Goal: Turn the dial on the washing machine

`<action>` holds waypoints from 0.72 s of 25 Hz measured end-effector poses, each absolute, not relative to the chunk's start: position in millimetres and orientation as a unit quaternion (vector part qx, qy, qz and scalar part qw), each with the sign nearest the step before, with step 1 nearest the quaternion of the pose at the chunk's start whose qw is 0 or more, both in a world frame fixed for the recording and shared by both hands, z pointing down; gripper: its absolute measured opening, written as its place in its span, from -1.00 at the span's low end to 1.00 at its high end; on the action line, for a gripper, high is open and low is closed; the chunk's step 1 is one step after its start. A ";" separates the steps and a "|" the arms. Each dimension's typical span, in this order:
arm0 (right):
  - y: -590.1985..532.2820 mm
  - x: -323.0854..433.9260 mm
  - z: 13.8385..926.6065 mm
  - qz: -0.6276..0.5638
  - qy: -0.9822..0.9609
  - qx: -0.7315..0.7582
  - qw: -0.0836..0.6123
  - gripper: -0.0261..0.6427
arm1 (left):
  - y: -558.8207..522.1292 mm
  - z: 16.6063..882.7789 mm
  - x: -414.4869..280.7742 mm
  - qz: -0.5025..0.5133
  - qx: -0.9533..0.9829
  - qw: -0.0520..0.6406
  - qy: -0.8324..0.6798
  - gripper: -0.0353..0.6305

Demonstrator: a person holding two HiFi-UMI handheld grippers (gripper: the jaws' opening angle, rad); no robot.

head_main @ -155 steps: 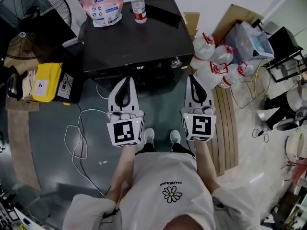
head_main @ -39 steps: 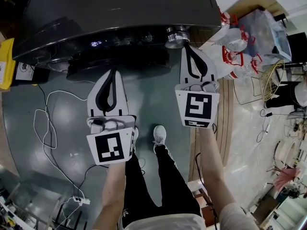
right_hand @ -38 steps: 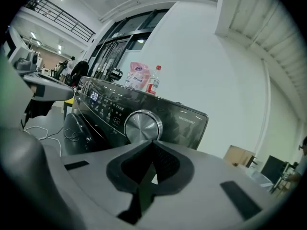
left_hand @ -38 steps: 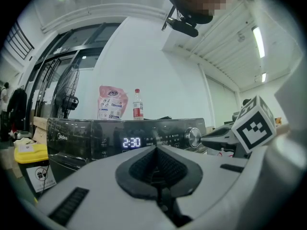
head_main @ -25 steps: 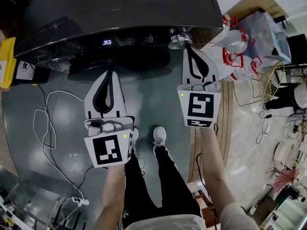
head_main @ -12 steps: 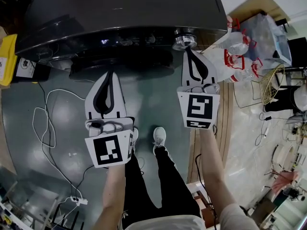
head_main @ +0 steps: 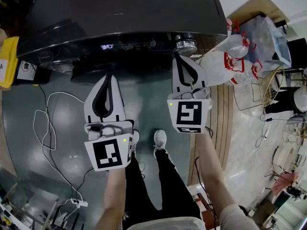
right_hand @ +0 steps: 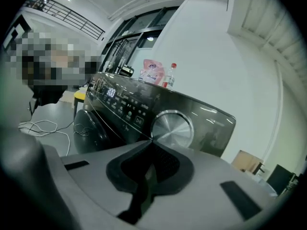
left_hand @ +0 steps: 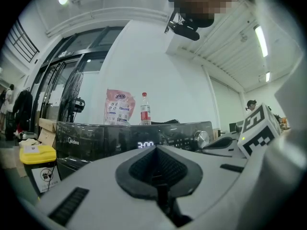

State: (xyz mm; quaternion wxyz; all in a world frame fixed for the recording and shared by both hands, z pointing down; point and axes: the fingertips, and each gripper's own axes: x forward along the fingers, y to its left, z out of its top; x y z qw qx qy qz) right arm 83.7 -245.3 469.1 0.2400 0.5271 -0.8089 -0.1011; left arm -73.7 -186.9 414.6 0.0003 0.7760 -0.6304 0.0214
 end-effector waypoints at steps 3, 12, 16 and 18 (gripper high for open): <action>-244.5 73.5 463.6 -0.107 -0.811 0.525 0.234 -0.92 | -187.6 414.4 -78.2 0.021 0.774 0.000 -0.632 -0.90; -245.2 79.4 467.3 -0.098 -0.809 0.528 0.238 -0.92 | -188.5 411.7 -83.8 0.021 0.771 -0.002 -0.636 -0.90; -245.1 80.9 469.3 -0.104 -0.807 0.529 0.243 -0.92 | -188.2 415.5 -80.7 0.026 0.773 0.005 -0.633 -0.90; -245.6 84.4 471.7 -0.103 -0.803 0.532 0.247 -0.92 | -188.3 417.1 -81.1 0.027 0.773 0.006 -0.633 -0.90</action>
